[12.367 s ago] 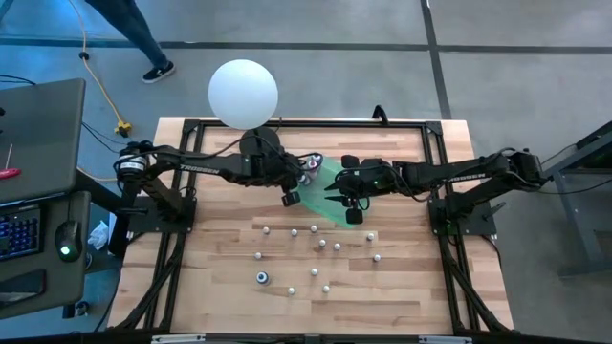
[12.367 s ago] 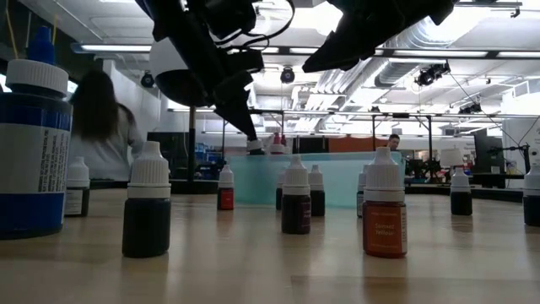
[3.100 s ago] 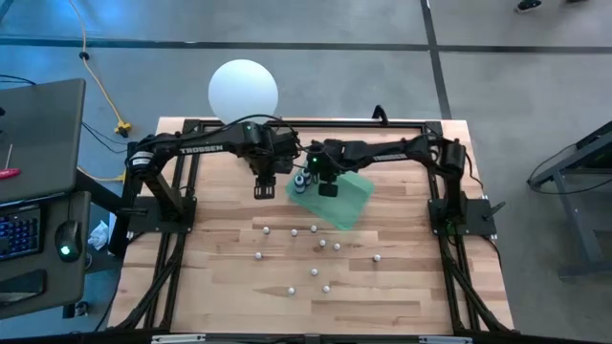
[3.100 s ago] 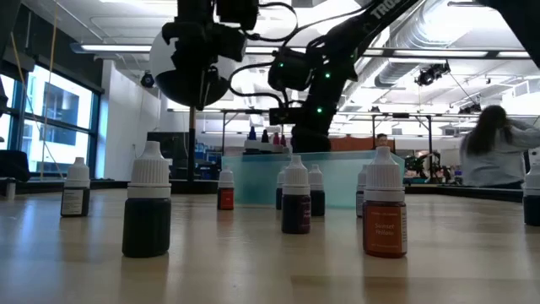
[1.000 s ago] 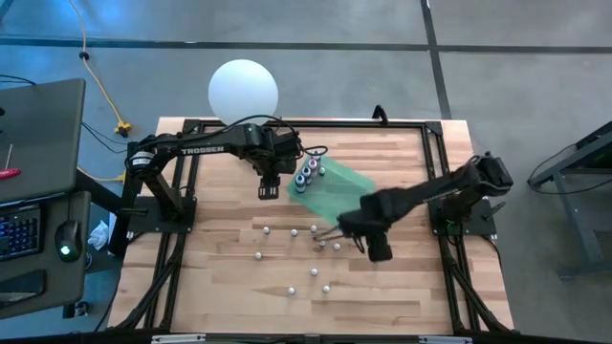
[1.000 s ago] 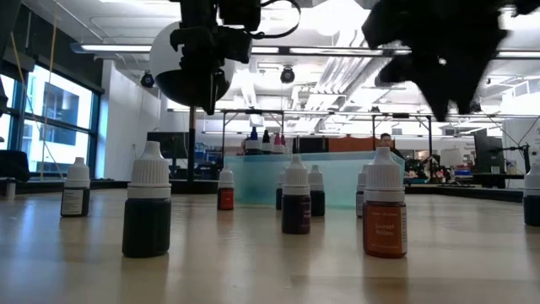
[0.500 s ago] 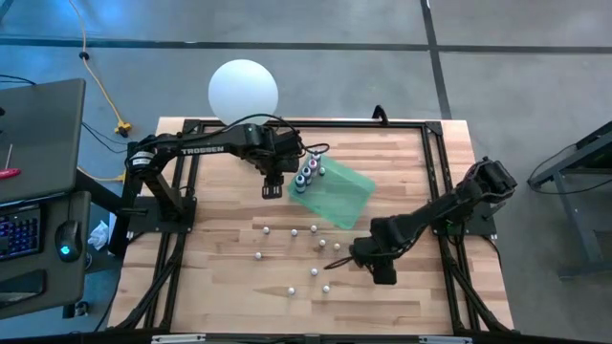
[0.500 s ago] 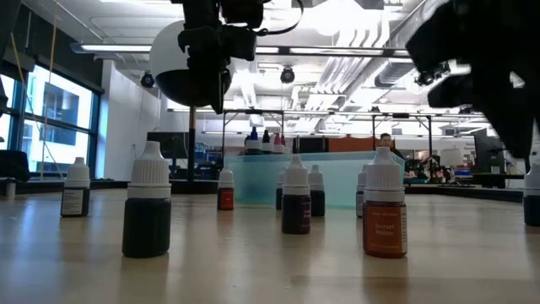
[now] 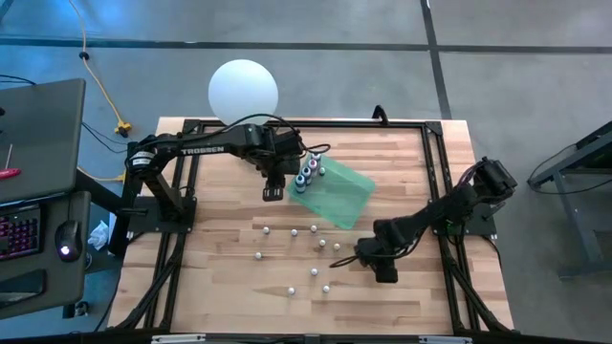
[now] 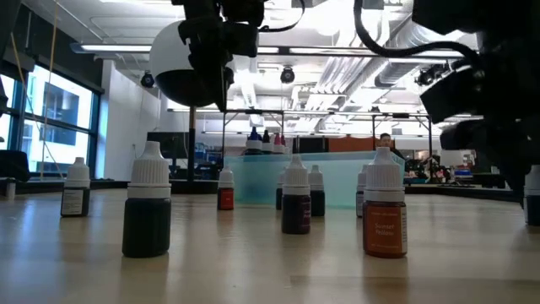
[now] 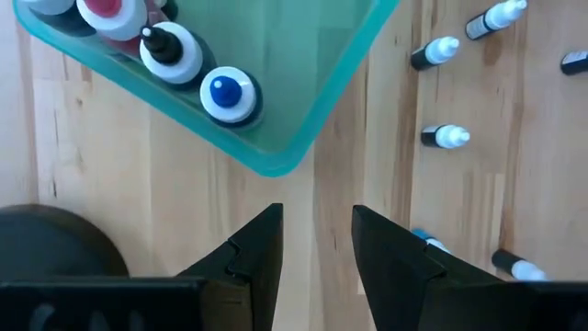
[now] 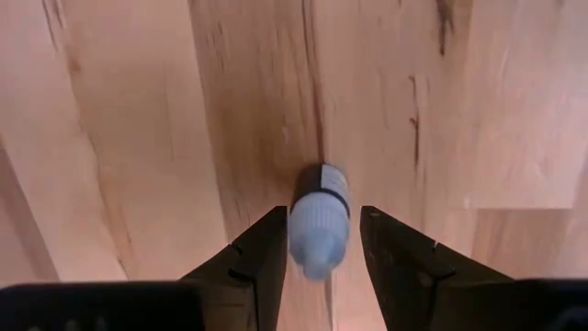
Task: Pick & Place food coloring
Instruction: Put the top small green food coloring bottle into the green container
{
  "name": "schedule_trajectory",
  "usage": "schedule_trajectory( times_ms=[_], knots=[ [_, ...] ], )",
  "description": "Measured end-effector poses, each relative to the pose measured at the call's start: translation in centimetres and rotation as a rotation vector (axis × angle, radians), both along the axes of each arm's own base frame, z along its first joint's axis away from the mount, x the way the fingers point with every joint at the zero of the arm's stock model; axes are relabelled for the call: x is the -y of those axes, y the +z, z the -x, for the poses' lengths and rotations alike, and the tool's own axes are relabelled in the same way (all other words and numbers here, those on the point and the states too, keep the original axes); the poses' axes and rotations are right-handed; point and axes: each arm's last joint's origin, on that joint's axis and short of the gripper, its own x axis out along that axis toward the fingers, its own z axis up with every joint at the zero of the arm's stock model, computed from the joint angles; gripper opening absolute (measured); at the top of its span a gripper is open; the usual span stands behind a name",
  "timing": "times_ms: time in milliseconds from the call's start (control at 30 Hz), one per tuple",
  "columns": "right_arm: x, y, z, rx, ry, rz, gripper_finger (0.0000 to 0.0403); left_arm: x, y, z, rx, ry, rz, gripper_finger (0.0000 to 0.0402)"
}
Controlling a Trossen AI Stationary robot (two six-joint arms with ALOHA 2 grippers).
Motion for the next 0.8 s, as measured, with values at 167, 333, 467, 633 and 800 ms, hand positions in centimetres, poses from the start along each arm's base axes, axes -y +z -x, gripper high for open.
schedule_trajectory(
  times_ms=[167,333,467,633,800],
  knots=[
    [0.26,-0.43,-0.18,0.027,-0.011,-0.024,0.0133,0.00,0.00,0.00,0.000,0.000,0.000,0.0128],
    [0.18,-0.41,-0.34,0.047,0.014,-0.032,0.0133,0.00,0.00,0.00,-0.001,-0.001,0.000,0.0128],
    [0.16,-0.41,-0.29,0.037,0.012,-0.041,0.0131,0.00,0.00,0.00,-0.001,-0.001,0.000,0.0128],
    [0.18,-0.38,-0.43,0.043,-0.005,-0.054,0.0104,0.00,0.00,0.01,-0.001,-0.001,-0.001,0.0128],
    [0.80,-0.35,-0.83,0.043,-0.037,-0.079,0.0064,0.00,-0.01,0.02,-0.002,-0.001,0.000,0.0128]
  ],
)
